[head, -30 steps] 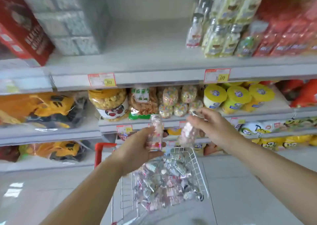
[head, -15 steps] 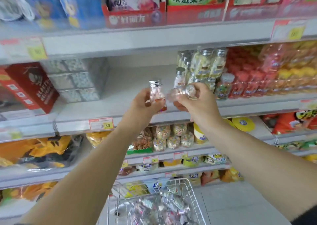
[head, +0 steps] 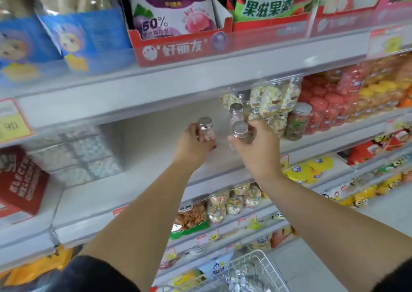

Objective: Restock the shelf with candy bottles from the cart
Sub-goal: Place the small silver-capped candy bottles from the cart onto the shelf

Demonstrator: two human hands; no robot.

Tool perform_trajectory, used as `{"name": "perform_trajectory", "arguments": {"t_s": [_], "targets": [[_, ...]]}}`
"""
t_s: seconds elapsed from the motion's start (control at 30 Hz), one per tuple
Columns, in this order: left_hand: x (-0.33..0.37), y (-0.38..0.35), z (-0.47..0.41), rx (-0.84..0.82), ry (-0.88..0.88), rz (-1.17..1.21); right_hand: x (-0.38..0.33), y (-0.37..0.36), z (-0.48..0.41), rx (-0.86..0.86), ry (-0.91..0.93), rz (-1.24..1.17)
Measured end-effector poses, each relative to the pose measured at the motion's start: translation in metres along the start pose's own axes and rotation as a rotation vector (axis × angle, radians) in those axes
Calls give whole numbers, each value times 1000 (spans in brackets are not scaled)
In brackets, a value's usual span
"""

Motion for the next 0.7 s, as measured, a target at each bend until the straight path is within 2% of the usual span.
{"name": "perform_trajectory", "arguments": {"t_s": [0.17,0.4,0.47,0.57,0.7], "targets": [[5,-10,-11,5,-46,-47,2,-5,1,35,-42,20],[6,-1,2,74,-61,-40,-3,9,28,-25,-46,-89],[5,9,13,112,-79,-92,-5,15,39,-57,27,-10],[9,7,28,17,-219,-291,-9,13,54,-177,200,233],[10,-9,28,-157,-231,-522,-2,-4,58,-316,112,522]]}}
Point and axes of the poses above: each hand's wrist, its own z-axis away from the middle knuckle, its own y-axis out of the back of the hand, x = y × z, the point moved 7 cm from there along -z, towards the middle knuckle, and after that the axes turned 10 degrees about -z, right-handed, at the moved point
